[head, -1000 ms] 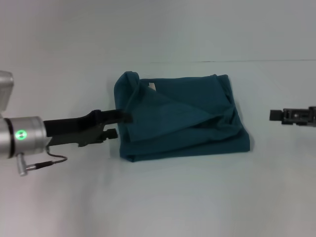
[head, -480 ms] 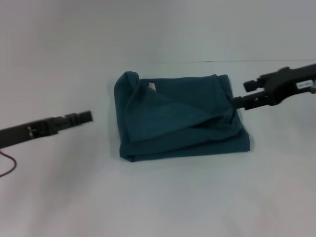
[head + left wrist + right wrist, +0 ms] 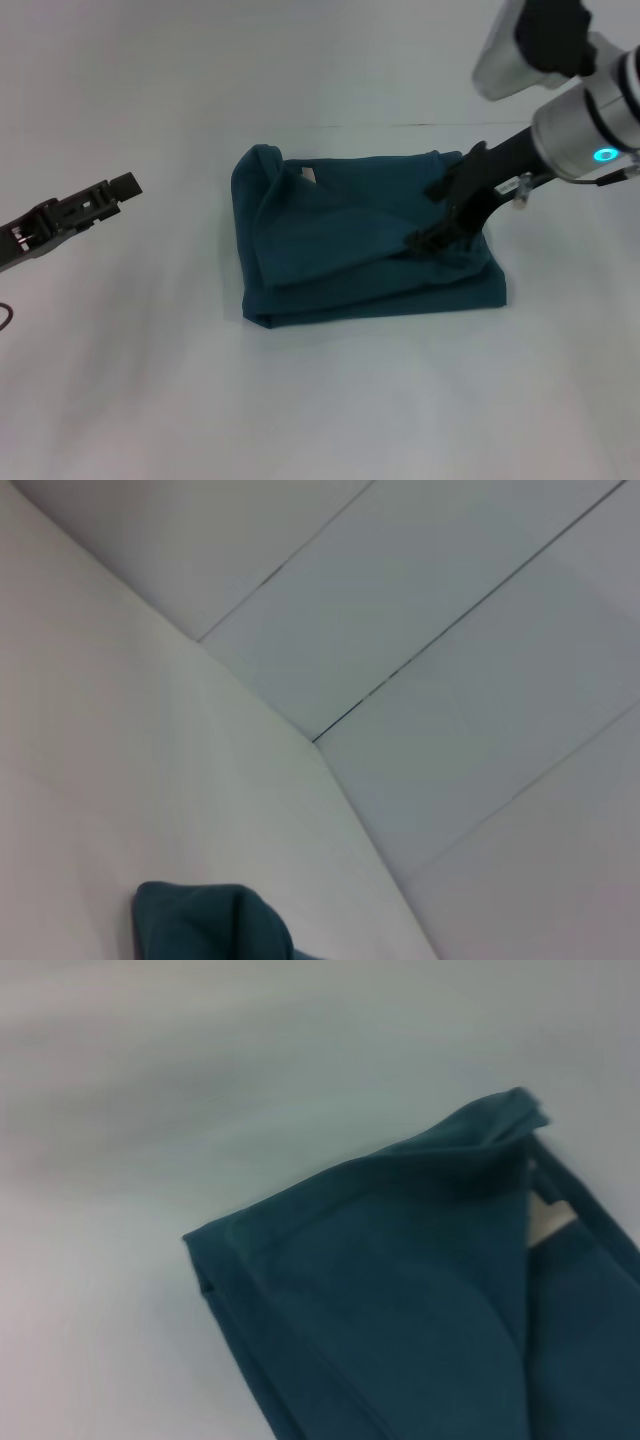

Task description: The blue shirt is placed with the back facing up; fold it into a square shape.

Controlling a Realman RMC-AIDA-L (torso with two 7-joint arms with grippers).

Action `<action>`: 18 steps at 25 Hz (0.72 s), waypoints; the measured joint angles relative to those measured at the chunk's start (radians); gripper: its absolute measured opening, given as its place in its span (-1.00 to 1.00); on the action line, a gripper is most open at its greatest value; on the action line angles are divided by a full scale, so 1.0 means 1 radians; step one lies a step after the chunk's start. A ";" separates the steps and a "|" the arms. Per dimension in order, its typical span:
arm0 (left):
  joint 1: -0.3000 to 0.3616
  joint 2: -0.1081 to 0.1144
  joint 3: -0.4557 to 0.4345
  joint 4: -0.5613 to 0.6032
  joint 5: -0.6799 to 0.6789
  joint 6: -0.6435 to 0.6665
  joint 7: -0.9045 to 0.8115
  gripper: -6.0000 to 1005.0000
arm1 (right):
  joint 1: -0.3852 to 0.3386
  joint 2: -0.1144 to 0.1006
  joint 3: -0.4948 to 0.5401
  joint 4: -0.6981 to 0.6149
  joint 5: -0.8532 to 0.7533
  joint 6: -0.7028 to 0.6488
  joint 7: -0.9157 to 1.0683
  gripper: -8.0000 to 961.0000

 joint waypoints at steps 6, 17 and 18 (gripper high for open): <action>-0.003 0.002 -0.005 -0.033 -0.038 -0.019 -0.003 0.58 | 0.027 0.023 -0.150 0.007 -0.026 0.042 0.019 0.66; -0.008 0.002 -0.012 -0.074 -0.047 -0.061 -0.003 0.59 | 0.013 0.029 -0.393 0.009 -0.025 0.213 0.072 0.66; -0.008 0.002 -0.012 -0.079 -0.049 -0.062 -0.003 0.59 | 0.008 0.030 -0.416 0.009 -0.026 0.237 0.076 0.66</action>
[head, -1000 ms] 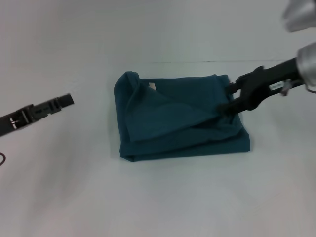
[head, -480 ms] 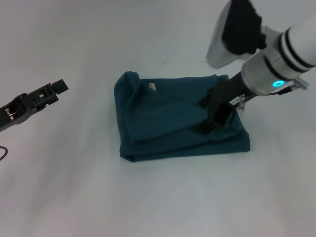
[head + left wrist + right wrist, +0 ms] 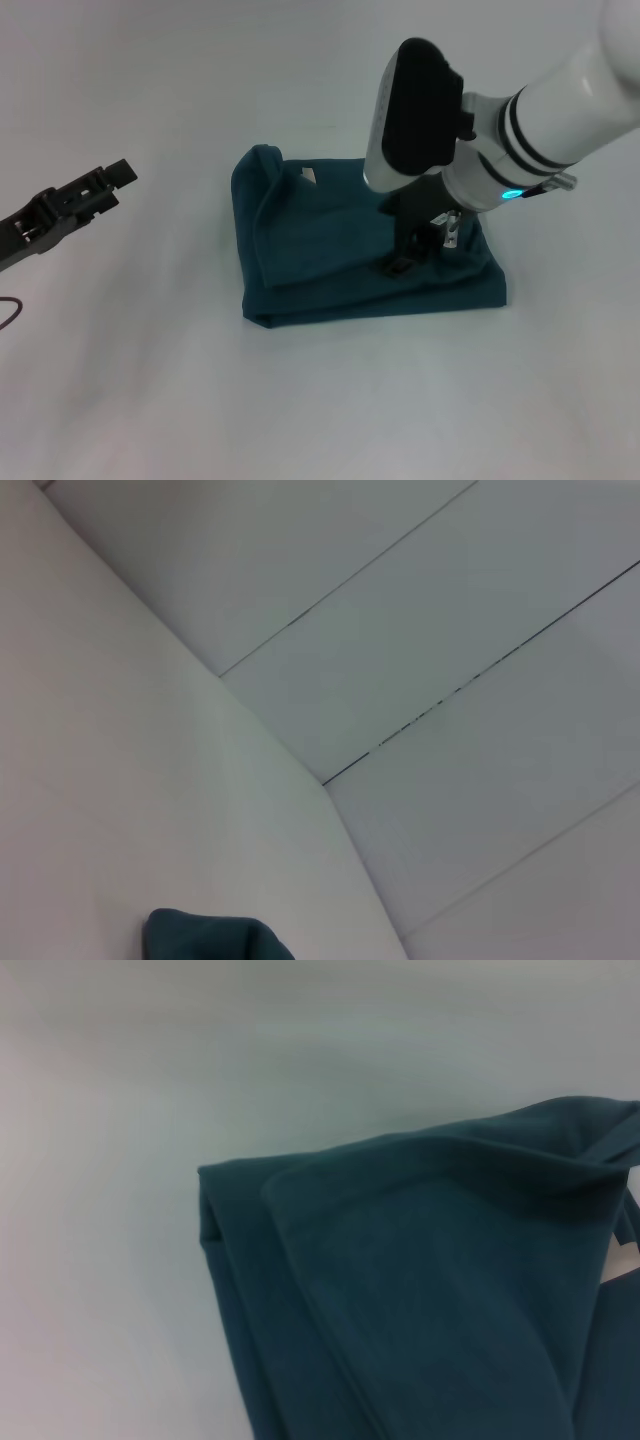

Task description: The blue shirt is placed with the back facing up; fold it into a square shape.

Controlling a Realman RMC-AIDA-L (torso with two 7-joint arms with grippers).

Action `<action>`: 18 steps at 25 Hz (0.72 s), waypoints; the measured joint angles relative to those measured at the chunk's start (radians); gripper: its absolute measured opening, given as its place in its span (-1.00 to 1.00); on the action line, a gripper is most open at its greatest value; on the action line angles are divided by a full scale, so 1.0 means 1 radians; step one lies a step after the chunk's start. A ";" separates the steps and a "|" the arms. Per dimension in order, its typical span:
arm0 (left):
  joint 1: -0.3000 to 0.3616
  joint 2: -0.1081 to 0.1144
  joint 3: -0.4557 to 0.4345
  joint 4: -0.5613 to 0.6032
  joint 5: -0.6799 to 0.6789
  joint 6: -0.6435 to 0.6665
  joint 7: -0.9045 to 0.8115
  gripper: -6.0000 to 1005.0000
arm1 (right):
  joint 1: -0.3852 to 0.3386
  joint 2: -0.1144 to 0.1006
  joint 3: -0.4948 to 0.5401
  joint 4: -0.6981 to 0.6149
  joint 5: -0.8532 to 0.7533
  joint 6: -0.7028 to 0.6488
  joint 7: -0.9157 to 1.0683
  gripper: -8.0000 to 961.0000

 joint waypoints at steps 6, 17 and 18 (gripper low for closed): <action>0.000 0.001 0.000 -0.011 -0.016 -0.015 0.000 0.59 | -0.024 0.003 -0.126 0.003 -0.002 0.098 0.028 0.66; -0.014 0.001 0.000 -0.028 -0.020 -0.039 0.005 0.59 | -0.040 0.007 -0.273 0.023 -0.066 0.274 0.142 0.66; -0.015 0.001 0.000 -0.029 -0.020 -0.042 0.006 0.58 | -0.040 0.007 -0.276 0.023 -0.068 0.283 0.148 0.66</action>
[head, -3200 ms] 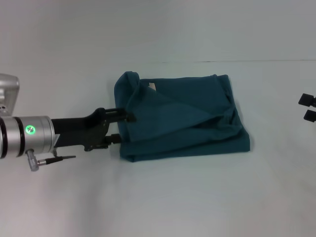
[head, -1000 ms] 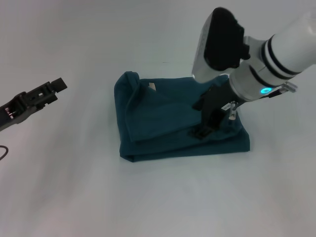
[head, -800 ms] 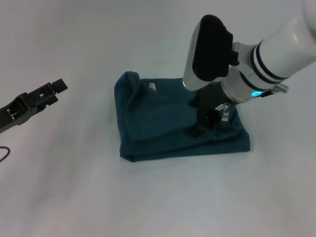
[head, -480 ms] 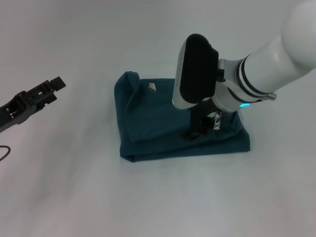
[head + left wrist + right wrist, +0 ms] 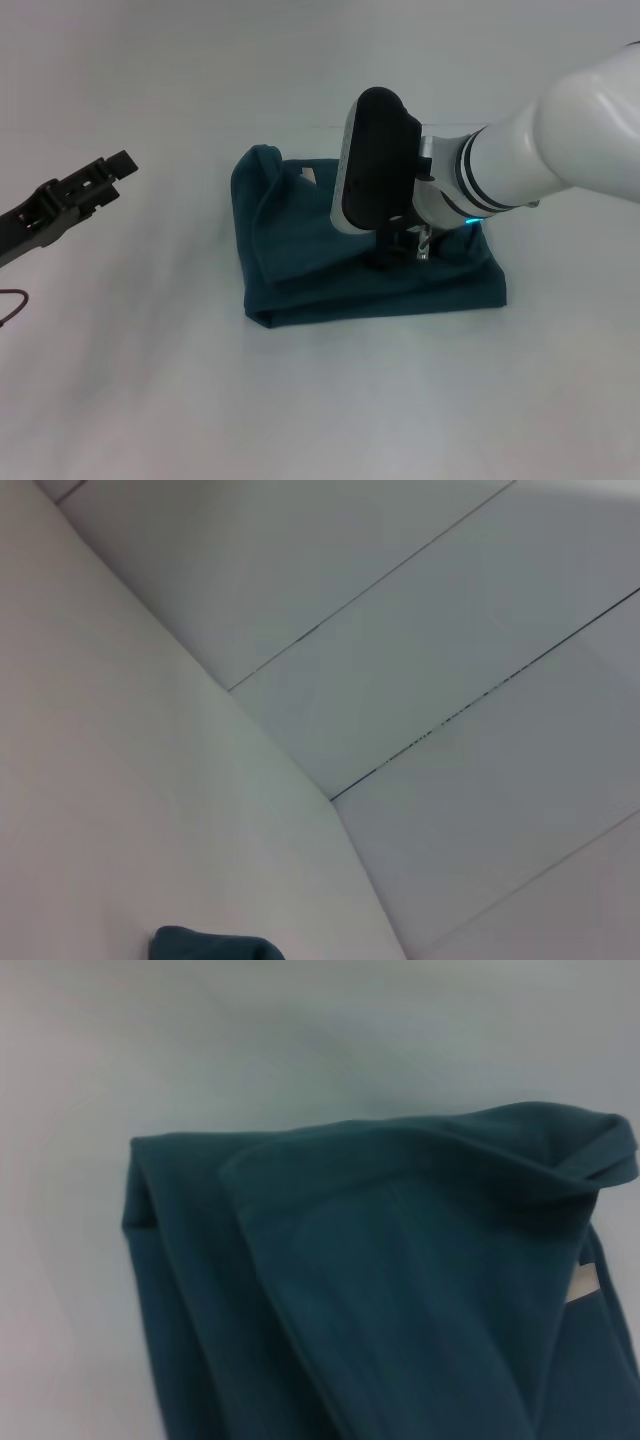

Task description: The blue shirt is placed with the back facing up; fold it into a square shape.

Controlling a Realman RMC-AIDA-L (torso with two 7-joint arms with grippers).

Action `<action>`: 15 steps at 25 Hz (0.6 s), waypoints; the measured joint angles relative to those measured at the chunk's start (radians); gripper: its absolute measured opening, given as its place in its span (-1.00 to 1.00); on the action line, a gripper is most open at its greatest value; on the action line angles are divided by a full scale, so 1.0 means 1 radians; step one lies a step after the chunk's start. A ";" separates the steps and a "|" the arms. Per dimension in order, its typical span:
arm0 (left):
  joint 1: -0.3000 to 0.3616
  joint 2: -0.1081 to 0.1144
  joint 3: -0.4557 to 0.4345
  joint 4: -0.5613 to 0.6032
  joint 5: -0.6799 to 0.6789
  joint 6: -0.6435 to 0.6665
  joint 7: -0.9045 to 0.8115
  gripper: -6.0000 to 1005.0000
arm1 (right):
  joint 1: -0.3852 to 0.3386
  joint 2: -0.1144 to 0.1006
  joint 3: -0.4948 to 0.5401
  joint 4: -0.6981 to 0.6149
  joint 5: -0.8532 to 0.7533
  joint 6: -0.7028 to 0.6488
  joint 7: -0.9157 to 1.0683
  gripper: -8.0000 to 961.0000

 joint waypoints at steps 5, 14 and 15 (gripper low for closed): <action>-0.003 0.000 0.000 -0.005 0.000 -0.010 0.004 0.59 | -0.001 -0.003 0.010 -0.005 -0.001 0.017 0.020 0.66; -0.006 0.000 0.000 -0.006 0.000 -0.029 0.004 0.59 | -0.005 -0.004 0.012 -0.040 0.006 -0.020 0.020 0.66; -0.006 0.000 0.000 -0.007 0.000 -0.031 0.004 0.59 | -0.006 -0.004 0.012 -0.044 0.006 -0.025 0.020 0.65</action>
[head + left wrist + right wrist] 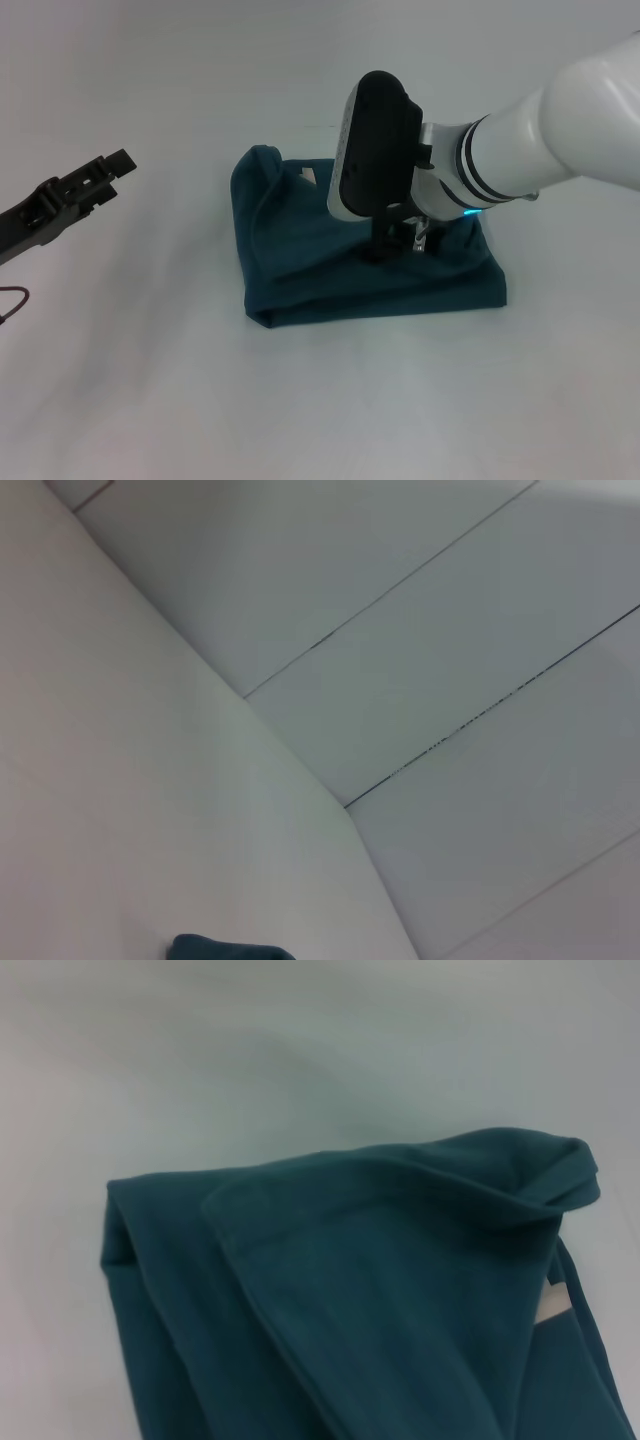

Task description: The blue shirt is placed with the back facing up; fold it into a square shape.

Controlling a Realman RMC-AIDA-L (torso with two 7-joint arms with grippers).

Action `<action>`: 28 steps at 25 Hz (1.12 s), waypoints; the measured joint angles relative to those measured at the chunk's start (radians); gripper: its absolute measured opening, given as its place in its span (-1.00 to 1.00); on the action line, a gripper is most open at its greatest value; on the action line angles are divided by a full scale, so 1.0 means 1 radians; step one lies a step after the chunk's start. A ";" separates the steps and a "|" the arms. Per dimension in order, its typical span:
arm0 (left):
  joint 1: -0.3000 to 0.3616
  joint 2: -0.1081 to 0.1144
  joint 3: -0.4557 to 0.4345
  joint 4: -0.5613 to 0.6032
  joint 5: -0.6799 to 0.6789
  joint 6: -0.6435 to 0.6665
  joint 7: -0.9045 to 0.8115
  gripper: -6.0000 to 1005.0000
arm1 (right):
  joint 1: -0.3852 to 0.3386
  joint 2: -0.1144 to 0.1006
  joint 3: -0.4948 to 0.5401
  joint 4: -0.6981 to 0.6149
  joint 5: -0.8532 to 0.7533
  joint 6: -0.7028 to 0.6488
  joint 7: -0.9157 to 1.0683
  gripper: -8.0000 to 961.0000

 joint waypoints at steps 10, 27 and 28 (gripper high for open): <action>-0.005 0.000 0.000 -0.003 -0.001 -0.003 0.000 0.59 | -0.004 0.000 0.001 -0.005 -0.008 0.034 0.020 0.61; -0.006 0.000 0.000 -0.011 -0.012 -0.015 -0.001 0.59 | -0.032 -0.003 0.046 -0.062 -0.089 0.021 0.043 0.53; -0.006 0.000 0.000 -0.011 -0.012 -0.015 -0.001 0.59 | -0.032 -0.003 0.047 -0.062 -0.090 0.021 0.044 0.53</action>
